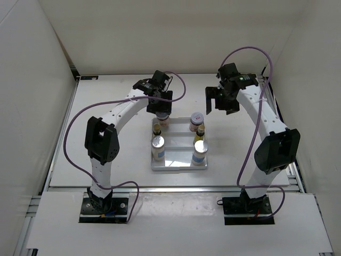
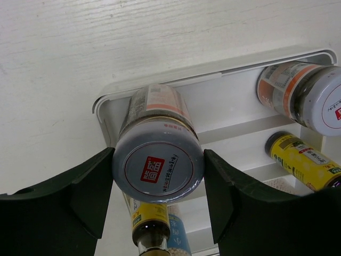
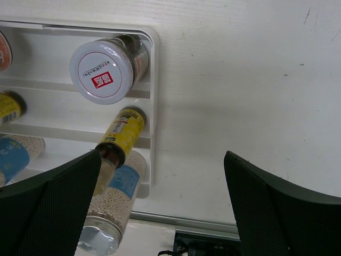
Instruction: Organize the condiment bottles
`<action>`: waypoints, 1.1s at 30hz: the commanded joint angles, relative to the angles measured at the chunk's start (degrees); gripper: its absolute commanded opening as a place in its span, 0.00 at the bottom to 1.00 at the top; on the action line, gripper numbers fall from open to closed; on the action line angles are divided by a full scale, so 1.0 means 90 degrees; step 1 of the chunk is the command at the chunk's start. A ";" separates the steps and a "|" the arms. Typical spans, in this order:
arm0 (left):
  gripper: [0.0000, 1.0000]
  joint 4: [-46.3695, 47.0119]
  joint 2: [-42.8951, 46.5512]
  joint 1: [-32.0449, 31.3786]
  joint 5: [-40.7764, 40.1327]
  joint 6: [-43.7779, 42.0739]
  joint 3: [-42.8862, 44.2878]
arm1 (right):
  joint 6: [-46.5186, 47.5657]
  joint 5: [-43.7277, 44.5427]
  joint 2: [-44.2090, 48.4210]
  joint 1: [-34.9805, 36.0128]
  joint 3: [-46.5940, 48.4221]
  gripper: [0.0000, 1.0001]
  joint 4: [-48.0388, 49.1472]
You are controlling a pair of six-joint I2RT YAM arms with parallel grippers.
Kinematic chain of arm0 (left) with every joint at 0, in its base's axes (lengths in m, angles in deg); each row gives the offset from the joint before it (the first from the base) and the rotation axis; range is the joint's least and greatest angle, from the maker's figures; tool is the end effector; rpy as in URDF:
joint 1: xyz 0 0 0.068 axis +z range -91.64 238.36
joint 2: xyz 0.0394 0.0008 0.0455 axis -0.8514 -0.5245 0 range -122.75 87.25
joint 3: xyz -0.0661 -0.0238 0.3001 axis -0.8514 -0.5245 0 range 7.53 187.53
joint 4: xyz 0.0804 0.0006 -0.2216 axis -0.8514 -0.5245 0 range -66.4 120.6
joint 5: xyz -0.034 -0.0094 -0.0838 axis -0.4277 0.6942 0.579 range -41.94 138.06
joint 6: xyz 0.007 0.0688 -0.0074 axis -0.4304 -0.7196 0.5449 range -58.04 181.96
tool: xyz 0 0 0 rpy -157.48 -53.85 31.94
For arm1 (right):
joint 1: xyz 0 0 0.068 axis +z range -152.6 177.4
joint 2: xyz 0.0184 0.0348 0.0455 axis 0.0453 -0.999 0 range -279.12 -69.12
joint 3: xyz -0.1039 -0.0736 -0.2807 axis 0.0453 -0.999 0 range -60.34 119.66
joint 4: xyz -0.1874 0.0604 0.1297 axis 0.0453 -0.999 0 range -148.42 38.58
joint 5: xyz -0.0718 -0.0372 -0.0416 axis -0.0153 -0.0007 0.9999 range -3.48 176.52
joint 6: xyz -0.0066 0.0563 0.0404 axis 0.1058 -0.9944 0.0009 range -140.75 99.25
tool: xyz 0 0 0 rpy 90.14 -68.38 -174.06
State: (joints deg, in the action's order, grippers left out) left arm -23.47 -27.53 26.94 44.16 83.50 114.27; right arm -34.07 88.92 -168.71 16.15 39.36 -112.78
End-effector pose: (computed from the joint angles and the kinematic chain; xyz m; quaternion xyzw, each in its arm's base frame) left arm 0.3695 -0.2212 0.3000 0.0754 0.9671 -0.0779 0.2304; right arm 0.3323 0.1103 0.3556 -0.0406 0.9676 0.0491 0.2441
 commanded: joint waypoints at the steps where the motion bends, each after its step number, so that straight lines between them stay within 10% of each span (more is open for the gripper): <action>1: 0.31 0.0167 0.0536 0.0014 -0.0221 0.0058 -0.0161 | -0.0053 -0.0168 0.0265 -0.0032 -0.0082 0.99 0.0090; 16: 0.31 0.0167 0.0723 -0.0044 -0.0221 0.0058 -0.0678 | -0.0053 -0.0227 0.0323 -0.0032 -0.0267 0.99 0.0090; 23: 0.88 0.0167 0.0528 -0.0044 -0.0279 0.0058 -0.0513 | -0.0053 -0.0159 0.0441 -0.0032 -0.0267 0.99 0.0090; 33: 1.00 -0.0350 0.0946 -0.0044 -0.1284 -0.0068 0.1235 | -0.0239 0.0124 0.0567 -0.0032 -0.0082 0.99 0.0081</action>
State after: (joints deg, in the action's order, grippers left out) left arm -25.72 -25.32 26.73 38.02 83.78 120.95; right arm -34.96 88.24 -166.26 16.15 37.24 -112.54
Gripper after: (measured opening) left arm 0.998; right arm 0.989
